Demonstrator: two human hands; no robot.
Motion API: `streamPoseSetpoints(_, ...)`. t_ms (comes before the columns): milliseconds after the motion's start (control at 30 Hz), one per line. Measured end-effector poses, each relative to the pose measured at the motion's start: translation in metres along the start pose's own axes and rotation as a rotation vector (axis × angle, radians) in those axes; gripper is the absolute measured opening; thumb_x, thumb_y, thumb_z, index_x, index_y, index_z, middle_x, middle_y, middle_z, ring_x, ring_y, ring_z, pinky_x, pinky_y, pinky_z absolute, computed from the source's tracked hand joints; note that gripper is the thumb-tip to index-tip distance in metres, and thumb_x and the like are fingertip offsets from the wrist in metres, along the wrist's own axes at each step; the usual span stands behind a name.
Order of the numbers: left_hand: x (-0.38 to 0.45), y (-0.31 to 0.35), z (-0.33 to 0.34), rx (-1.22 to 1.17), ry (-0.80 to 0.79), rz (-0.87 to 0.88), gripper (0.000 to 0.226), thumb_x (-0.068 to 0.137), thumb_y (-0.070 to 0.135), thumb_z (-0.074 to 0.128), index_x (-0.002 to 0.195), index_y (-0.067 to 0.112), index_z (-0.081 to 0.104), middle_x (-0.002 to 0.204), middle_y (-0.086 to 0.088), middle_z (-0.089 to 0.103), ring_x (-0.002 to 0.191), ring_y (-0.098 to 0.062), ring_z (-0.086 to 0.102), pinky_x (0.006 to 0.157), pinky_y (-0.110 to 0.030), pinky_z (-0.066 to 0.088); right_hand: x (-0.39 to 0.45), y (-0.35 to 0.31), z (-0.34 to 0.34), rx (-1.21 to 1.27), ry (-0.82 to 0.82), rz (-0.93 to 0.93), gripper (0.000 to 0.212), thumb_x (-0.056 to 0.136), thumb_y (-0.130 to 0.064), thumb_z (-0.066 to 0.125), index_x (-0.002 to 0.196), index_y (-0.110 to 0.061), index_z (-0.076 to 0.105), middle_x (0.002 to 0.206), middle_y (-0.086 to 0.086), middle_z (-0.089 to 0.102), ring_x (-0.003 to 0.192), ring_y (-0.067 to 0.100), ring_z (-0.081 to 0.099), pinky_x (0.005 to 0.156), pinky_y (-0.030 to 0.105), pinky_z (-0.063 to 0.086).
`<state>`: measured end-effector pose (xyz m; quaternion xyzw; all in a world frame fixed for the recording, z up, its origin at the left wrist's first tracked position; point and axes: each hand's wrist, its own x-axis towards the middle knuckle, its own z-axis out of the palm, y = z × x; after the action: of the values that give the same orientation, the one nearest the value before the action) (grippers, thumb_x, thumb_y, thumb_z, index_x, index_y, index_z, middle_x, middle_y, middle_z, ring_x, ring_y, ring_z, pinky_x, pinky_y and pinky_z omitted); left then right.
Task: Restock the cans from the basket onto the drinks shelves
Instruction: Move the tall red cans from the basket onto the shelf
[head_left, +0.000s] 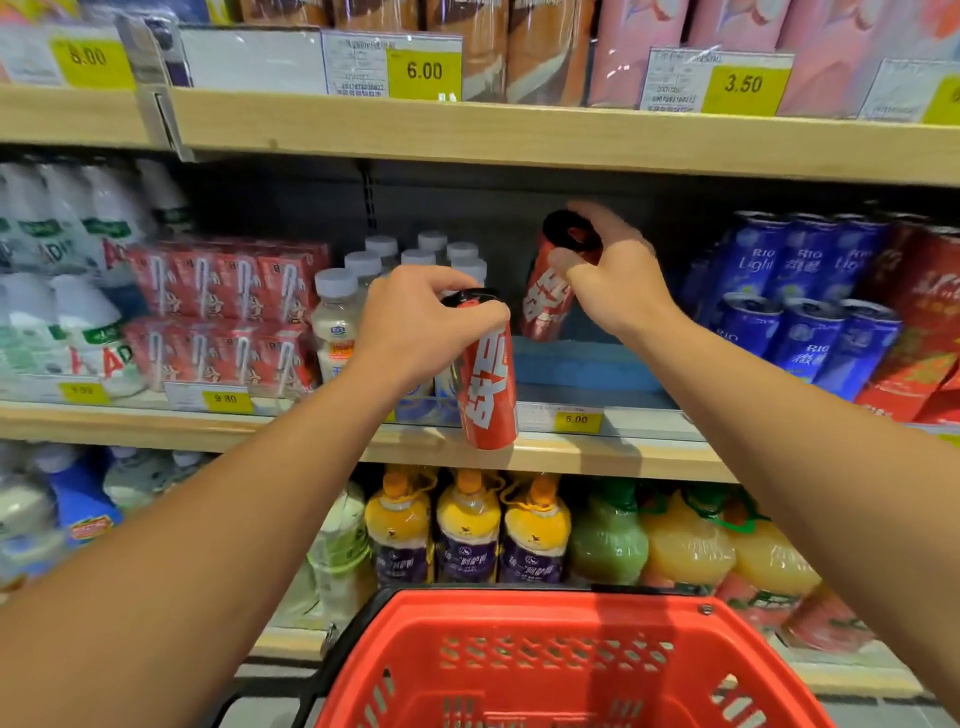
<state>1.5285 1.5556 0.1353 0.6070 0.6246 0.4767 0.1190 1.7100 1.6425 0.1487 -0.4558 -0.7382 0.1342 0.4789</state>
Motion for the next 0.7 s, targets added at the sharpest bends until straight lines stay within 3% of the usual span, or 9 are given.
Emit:
streamPoseSetpoints(133,0.005,-0.003,0.0,0.014,-0.001,-0.001,0.041,0.073,0.045,0.074,0.108,0.024,0.073,0.094,0.014,0.064,0.085,0.0,0.059,0.067,-0.018,0.048,0.007,0.001,0.009,0.08,0.027,0.034,0.053,0.088,-0.024,0.067,0.138,-0.023,0.048,0.134,0.001,0.056,0.12,0.015,0.052,0.092,0.023,0.043)
streamPoseSetpoints(267,0.011,-0.003,0.0,0.038,0.017,-0.008,0.048,0.072,0.05,0.072,0.112,0.024,0.073,0.109,0.01,0.069,0.102,-0.006,0.06,0.082,-0.028,0.054,0.016,0.005,0.018,0.199,0.117,0.139,0.051,0.087,-0.029,0.068,0.134,-0.022,0.049,0.13,0.0,0.058,0.115,0.013,0.055,0.097,0.032,0.049)
streamPoseSetpoints(467,0.015,0.0,0.0,0.033,0.007,-0.022,0.047,0.075,0.049,0.072,0.114,0.024,0.072,0.11,0.008,0.068,0.106,-0.008,0.059,0.084,-0.035,0.057,0.024,0.016,0.034,0.255,0.089,0.19,0.057,0.089,-0.03,0.067,0.14,-0.029,0.041,0.137,0.0,0.053,0.126,0.02,0.051,0.102,0.041,0.047)
streamPoseSetpoints(700,0.016,0.0,-0.004,0.037,-0.005,-0.014,0.045,0.078,0.047,0.072,0.116,0.023,0.071,0.108,0.008,0.067,0.098,-0.007,0.06,0.077,-0.027,0.054,0.017,0.026,0.044,0.165,0.03,0.23,0.081,0.087,-0.023,0.07,0.151,-0.029,0.022,0.149,-0.001,0.043,0.136,0.022,0.042,0.11,0.045,0.038)
